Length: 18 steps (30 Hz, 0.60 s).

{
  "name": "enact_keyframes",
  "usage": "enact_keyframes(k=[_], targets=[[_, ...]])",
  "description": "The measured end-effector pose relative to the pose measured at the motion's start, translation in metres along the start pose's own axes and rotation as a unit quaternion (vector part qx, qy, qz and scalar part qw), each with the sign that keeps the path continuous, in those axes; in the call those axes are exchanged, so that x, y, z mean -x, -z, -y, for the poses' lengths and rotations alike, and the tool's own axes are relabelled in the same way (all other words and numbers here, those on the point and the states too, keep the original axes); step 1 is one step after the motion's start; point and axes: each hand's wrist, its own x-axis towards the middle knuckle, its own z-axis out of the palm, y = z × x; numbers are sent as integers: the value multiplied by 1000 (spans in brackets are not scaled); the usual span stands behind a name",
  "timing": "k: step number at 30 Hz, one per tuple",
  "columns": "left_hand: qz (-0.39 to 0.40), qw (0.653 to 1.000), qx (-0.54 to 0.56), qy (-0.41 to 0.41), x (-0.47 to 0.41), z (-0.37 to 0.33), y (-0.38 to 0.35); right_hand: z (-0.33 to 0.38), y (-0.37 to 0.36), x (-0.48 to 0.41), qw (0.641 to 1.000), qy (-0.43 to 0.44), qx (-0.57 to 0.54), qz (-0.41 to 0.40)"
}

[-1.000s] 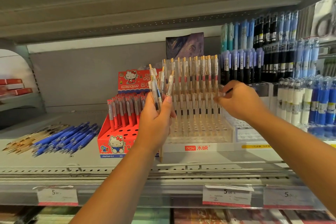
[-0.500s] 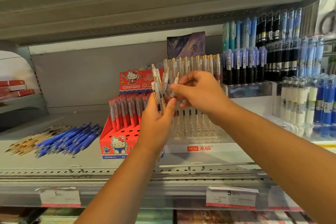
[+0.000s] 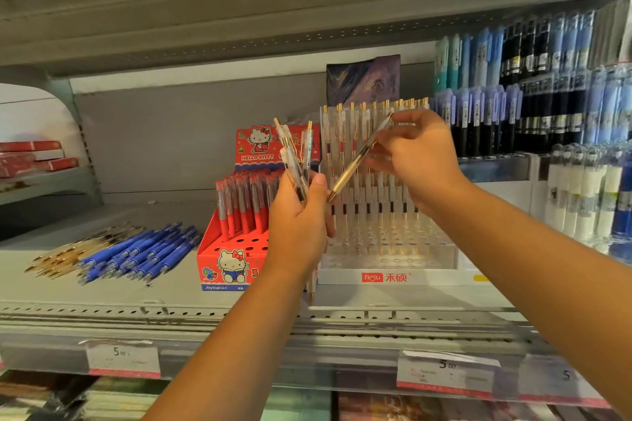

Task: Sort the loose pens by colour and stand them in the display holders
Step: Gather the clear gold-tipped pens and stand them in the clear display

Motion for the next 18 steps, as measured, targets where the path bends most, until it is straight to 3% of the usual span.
enact_keyframes(k=[6, 13, 18], targets=[[-51, 999, -3, -14, -5, 2, 3, -12, 2, -9, 998, 46, -14, -45], [-53, 998, -16, -16, -3, -5, 1, -39, -8, -2, 975, 134, 173, 50], [-54, 998, -17, -32, -3, -2, 0, -48, -18, 2, 951, 154, 247, 101]])
